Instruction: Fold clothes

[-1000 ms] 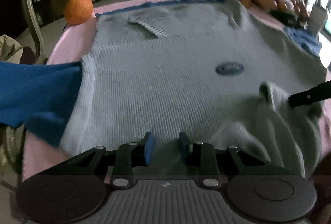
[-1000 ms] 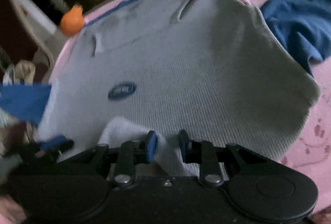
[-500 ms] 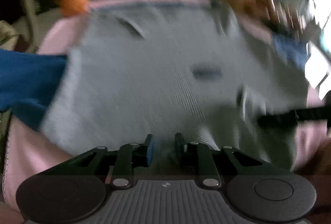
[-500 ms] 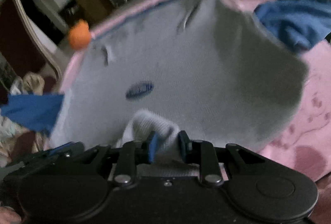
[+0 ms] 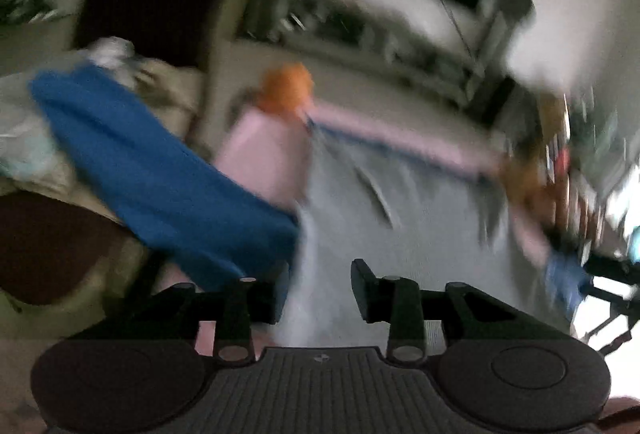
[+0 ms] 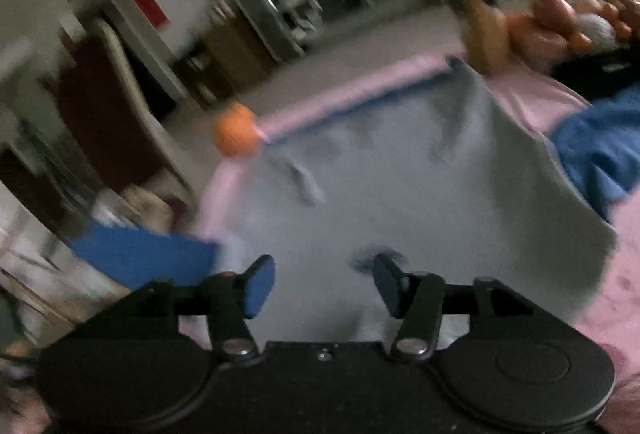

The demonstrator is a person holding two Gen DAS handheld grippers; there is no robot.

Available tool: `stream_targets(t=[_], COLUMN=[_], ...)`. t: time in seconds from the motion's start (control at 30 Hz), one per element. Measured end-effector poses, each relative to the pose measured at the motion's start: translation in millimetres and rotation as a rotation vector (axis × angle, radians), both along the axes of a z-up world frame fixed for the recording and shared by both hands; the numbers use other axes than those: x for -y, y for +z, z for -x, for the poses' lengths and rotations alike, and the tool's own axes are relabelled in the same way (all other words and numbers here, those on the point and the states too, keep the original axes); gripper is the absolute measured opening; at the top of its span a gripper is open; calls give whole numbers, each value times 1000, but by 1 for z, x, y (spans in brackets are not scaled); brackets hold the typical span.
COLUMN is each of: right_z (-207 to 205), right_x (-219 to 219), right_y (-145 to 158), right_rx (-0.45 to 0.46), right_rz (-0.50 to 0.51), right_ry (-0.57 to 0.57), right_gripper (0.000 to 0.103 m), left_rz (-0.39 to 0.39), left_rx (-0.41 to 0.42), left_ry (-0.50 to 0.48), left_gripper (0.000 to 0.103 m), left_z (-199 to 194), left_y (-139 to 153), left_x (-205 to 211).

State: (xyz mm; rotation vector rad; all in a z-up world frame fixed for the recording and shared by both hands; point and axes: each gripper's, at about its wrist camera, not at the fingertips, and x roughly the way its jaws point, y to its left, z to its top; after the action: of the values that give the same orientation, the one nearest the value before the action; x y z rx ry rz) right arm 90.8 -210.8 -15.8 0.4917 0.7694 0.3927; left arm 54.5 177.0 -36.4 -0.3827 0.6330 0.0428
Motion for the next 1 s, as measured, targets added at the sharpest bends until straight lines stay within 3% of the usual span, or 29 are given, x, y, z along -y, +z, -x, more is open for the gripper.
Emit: stream_targets(t=[0.03, 0.17, 0.3, 0.4, 0.67, 0.77, 0.8, 0.83, 0.9, 1.0], right_z=[-2, -14, -21, -25, -34, -35, -36, -38, -40, -43], right_x=[-5, -26, -54, -74, -106, -113, -115, -116, -117, -107], right_y=[10, 32, 32, 26, 21, 22, 20, 18, 14, 8], right_rx=[13, 49, 74, 67, 76, 74, 70, 66, 58, 39], right_rz=[-50, -252, -377, -394, -315, -286, -279, -273, -262, -281], right_ry=[4, 5, 4, 37, 108, 118, 119, 119, 116, 95], right_gripper=[68, 68, 72, 72, 74, 74, 74, 75, 75, 75], left_rz=[18, 19, -10, -102, -290, -339, -352, -357, -361, -432], left_rx=[31, 143, 213, 200, 137, 116, 114, 112, 108, 92], left_ry=[37, 200, 296, 281, 157, 135, 127, 113, 82, 82], left_gripper=[39, 51, 71, 78, 79, 69, 57, 35, 15, 10], left_z=[5, 13, 4, -14, -66, -77, -79, -78, -74, -71], left_y=[7, 16, 13, 6, -15, -21, -22, -21, -19, -13], left_x=[-23, -105, -162, -180, -189, -190, -191, -190, -187, -170])
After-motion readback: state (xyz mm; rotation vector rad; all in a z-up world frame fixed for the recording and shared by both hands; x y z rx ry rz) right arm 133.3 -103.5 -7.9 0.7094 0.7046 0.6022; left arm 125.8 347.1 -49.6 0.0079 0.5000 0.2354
